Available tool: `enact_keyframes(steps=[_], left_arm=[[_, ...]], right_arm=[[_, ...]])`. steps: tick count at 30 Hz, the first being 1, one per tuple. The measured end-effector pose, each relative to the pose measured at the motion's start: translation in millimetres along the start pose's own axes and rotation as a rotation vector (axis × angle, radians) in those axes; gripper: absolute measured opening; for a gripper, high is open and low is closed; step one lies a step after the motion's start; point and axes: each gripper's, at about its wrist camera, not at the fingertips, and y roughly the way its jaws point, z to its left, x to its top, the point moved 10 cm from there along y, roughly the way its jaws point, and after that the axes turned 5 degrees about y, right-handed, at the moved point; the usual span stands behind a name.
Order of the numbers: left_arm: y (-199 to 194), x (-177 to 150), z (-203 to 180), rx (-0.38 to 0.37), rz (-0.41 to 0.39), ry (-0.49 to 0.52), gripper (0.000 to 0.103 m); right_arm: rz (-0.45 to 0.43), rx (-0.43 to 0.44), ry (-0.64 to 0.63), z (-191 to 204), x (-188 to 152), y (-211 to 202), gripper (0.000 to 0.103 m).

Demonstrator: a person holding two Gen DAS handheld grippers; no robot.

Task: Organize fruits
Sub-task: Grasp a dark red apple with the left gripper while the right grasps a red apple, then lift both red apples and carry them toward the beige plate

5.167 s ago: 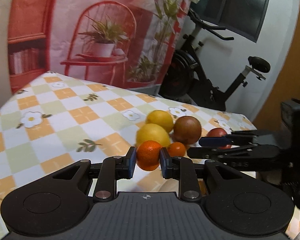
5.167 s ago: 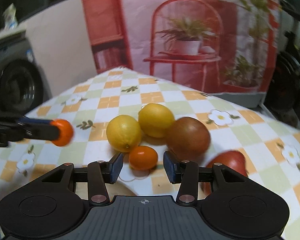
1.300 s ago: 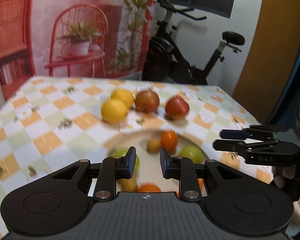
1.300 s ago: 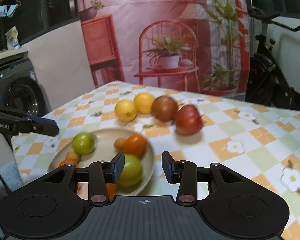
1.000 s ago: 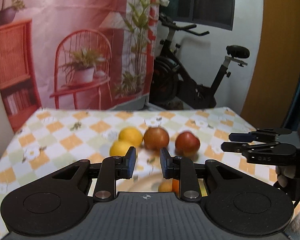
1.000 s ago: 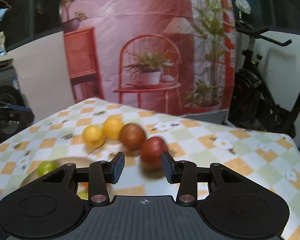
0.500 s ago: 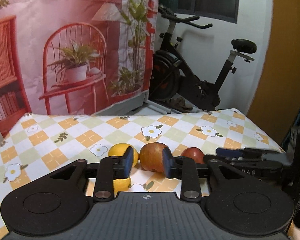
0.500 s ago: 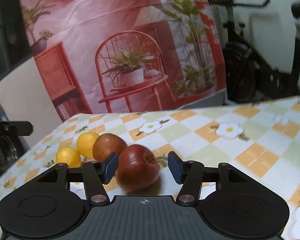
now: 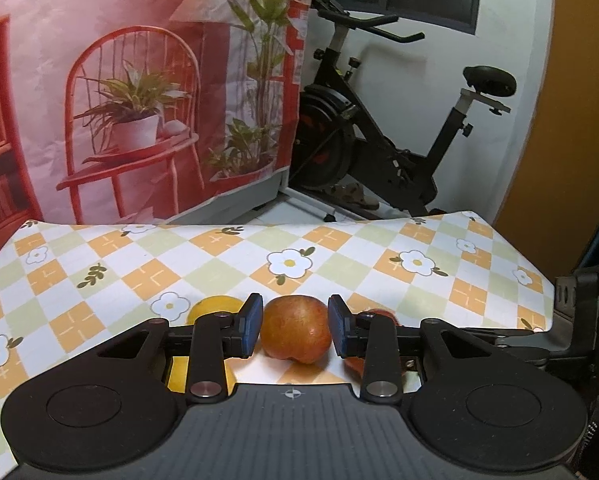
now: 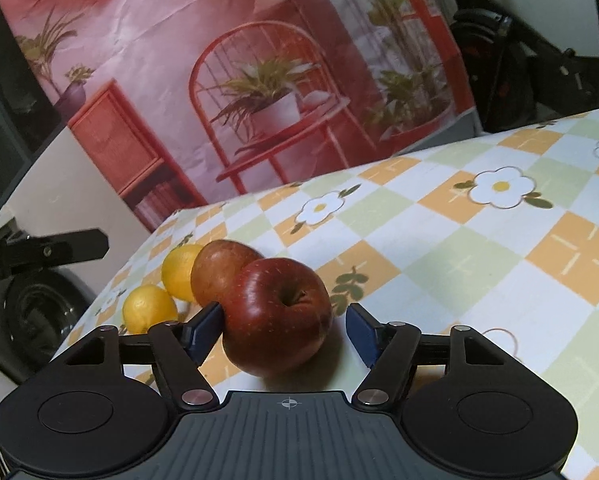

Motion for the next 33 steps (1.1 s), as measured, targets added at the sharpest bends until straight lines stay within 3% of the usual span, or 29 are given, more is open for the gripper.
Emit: enact_keyframes(steps=[3,7,10,14,22,33], left_arm=[[1.8,-1.7,-4.1,-0.013,0.007,0.012,0.038],[3.1,-5.5,-9.0,-0.031,0.025,0.024,0.038],[3.6,-9.5,-8.6,-0.009,0.049,0.038,0.038],[4.4,-10.3,-10.6,-0.049,0.053,0.014,0.038],[32.1,-15.7,-19.6,-0.19,0.131,-0.18,0.037],[60.9,-18.1,-48.3,-0.258,0.169,-0.148,0.037]], right_arm=[[0.028,0.008,-0.016,4.5,-3.6,5.3,0.057],[0.029,-0.025,-0.098,15.5,-7.1,4.3,0.056],[0.026,-0.093,-0.218,27.8,-11.4,2.0,0.056],[0.048,-0.18,-0.416,38.9,-16.5,-4.5,0.056],[0.049,-0.173,-0.454,37.5,-16.9,-11.1,0.056],[0.032,-0.152,-0.482,36.5,-18.4,-14.7,0.056]])
